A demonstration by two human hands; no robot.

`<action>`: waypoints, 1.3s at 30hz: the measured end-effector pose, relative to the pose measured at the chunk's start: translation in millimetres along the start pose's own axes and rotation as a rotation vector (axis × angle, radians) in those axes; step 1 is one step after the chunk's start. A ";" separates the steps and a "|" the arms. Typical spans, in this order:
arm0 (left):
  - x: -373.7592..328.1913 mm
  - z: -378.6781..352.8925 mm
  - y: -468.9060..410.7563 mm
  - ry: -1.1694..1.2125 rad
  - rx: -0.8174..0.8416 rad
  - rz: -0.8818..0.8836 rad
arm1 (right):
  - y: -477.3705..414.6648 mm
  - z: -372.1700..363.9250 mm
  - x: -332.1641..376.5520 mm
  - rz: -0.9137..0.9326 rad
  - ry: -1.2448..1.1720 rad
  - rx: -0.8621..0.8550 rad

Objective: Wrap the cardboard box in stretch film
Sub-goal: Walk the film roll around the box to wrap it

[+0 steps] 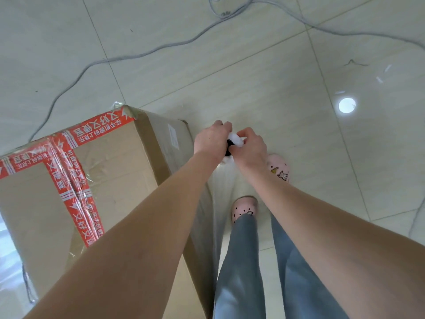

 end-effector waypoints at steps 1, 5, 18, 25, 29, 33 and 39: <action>1.4 3.1 -2.8 0.015 -0.002 0.007 | -1.3 0.8 1.6 0.002 0.022 0.005; 10.9 12.8 -9.2 0.184 -0.001 0.140 | -9.9 7.0 18.6 0.054 0.161 0.020; 47.4 27.6 -17.3 0.627 -0.050 0.594 | -42.2 -0.9 74.8 0.073 0.166 0.098; 34.1 54.3 -49.6 0.071 0.010 0.172 | -54.7 -1.5 86.6 0.189 0.301 0.104; 46.3 60.1 -55.9 0.090 0.003 0.224 | -61.4 -2.7 101.8 0.254 0.368 0.082; 69.7 64.8 -54.3 0.411 -0.101 0.447 | -66.0 -11.1 122.1 0.311 0.301 0.050; 96.3 71.1 -59.6 0.768 -0.185 0.681 | -74.4 -20.7 140.3 0.213 0.231 0.156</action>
Point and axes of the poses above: each hand's wrist, its own y-axis away from the middle knuckle, its own z-axis out of the back of the hand, x = y × z, the point moved 2 cm from there along -y, towards the middle knuckle, and after that the axes turned 2 degrees about x, right-handed, at the moved point
